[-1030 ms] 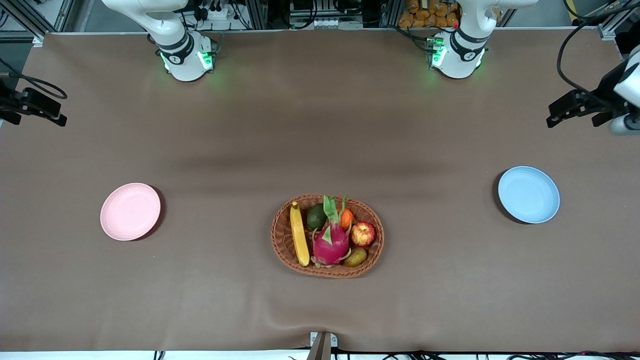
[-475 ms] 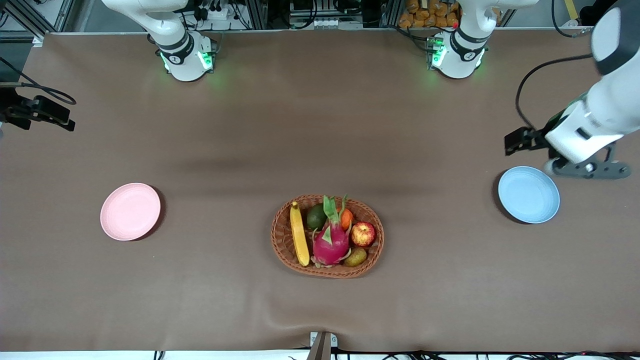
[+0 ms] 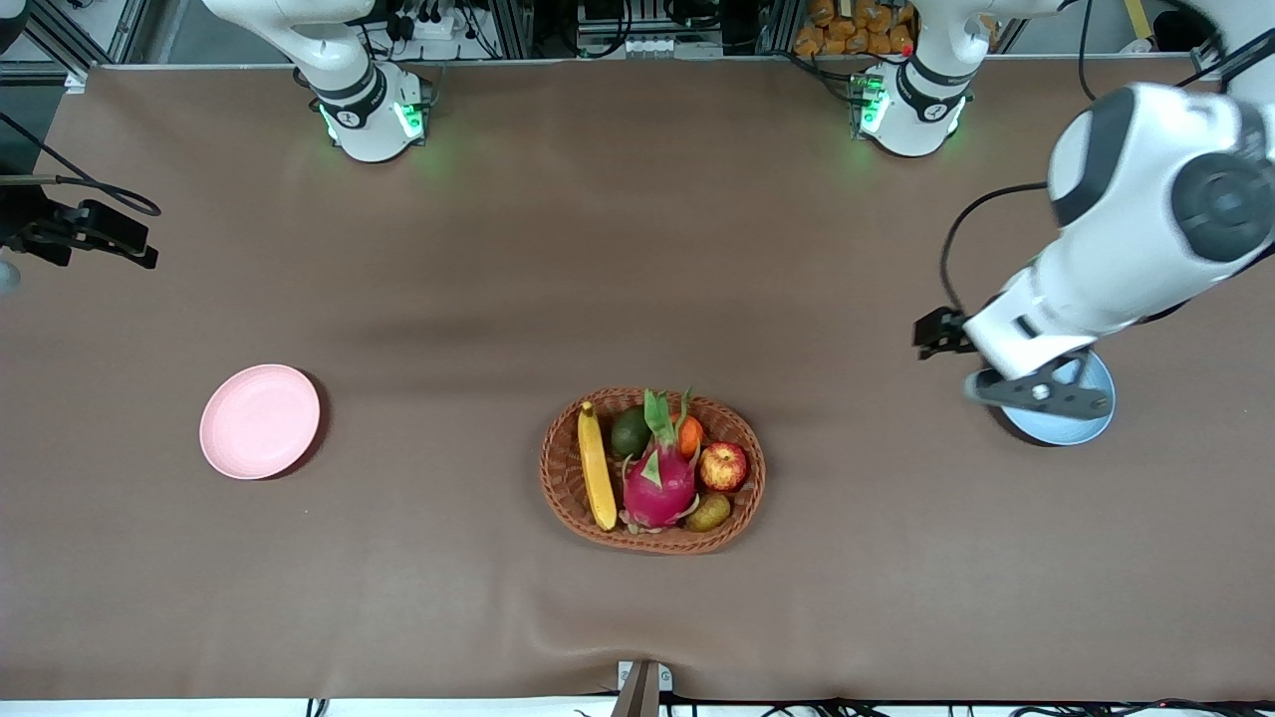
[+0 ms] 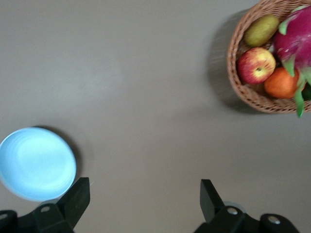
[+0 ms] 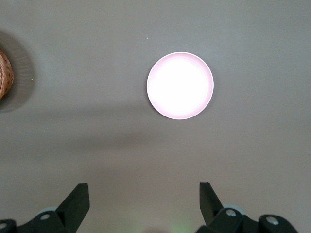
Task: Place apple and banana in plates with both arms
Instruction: 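Reach the left gripper down into the basket toward the red apple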
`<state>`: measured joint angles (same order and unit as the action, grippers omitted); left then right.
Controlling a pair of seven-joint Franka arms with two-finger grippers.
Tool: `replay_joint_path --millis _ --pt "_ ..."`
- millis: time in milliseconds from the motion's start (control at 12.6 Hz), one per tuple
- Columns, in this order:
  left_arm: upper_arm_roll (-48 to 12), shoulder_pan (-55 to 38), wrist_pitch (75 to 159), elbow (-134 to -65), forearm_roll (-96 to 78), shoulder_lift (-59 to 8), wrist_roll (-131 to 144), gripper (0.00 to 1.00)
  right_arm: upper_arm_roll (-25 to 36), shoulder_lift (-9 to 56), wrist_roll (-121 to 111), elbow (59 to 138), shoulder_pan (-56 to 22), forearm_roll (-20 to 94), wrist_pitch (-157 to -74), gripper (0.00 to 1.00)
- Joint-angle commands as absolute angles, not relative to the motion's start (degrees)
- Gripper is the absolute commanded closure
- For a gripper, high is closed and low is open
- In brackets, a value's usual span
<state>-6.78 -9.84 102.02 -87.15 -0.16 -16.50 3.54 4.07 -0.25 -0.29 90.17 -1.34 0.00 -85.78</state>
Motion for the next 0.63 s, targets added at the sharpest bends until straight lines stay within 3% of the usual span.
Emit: replay_joint_path --millis 0,554 --pt "-6.86 -10.98 107.38 -88.14 -0.62 -18.19 3.78 0.00 3.34 -1.32 -0.79 92.90 -1.31 -0.09 -87.54 0.00" --pt "-6.94 -16.25 122.23 -89.03 -0.44 -26.09 3.78 0.00 3.34 -1.32 -0.44 98.43 -1.49 4.92 -92.81 0.00"
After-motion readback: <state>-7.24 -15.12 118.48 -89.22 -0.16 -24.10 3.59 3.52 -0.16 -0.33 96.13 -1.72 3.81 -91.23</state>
